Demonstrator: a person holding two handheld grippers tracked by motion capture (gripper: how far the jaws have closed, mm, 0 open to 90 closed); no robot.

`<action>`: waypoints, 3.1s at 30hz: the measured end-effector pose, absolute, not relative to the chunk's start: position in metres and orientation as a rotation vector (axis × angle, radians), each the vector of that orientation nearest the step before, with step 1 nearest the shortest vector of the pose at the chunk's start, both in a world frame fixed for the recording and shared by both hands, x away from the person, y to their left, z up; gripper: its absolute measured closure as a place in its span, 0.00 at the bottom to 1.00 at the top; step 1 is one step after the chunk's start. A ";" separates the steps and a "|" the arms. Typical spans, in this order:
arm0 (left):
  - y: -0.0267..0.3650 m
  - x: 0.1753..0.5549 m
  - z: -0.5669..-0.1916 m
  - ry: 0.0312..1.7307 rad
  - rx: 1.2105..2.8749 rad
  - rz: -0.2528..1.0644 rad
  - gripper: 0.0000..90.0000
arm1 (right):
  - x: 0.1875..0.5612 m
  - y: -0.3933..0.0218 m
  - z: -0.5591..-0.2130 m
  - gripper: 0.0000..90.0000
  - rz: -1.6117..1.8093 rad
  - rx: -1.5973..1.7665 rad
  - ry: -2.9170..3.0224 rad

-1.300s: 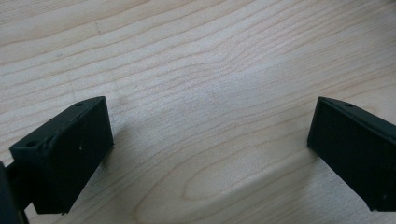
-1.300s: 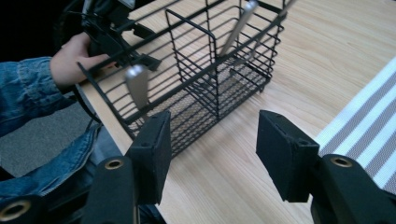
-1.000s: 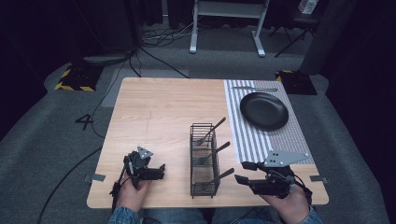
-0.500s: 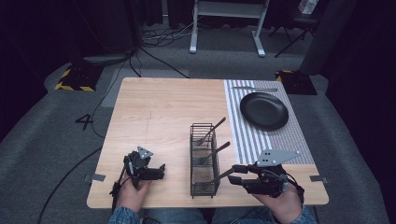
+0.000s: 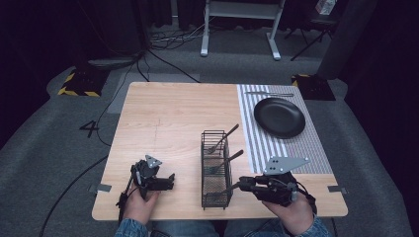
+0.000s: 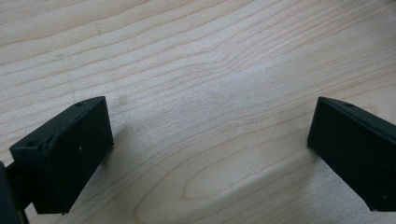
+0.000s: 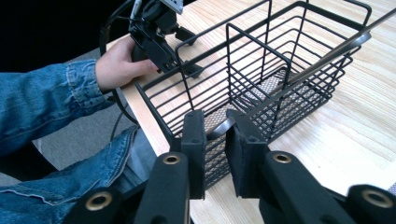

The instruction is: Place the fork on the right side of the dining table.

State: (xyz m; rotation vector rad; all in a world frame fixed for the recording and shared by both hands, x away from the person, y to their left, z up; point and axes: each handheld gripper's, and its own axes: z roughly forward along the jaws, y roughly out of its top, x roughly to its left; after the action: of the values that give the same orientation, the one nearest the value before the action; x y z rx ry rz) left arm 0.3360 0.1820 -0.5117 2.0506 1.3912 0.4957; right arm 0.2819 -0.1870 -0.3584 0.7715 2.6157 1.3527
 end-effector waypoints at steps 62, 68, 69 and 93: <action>0.181 0.339 -0.512 1.378 2.057 0.490 0.00 | 0.289 -0.233 -0.303 0.96 1.588 0.854 2.451; 0.181 0.339 -0.512 1.378 2.057 0.490 0.00 | 0.289 -0.243 -0.298 0.96 1.600 0.865 2.427; 0.181 0.338 -0.512 1.379 2.058 0.487 0.00 | 0.289 -0.245 -0.297 0.96 1.605 0.868 2.418; 0.181 0.339 -0.512 1.378 2.057 0.489 0.00 | 0.299 -0.294 -0.286 0.96 1.600 1.000 2.265</action>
State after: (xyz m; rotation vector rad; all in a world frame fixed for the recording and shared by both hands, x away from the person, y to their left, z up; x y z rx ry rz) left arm 0.3386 0.1815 -0.5116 2.0570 1.3777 0.4895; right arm 0.2991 -0.2941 -0.2857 0.9998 2.2646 1.5997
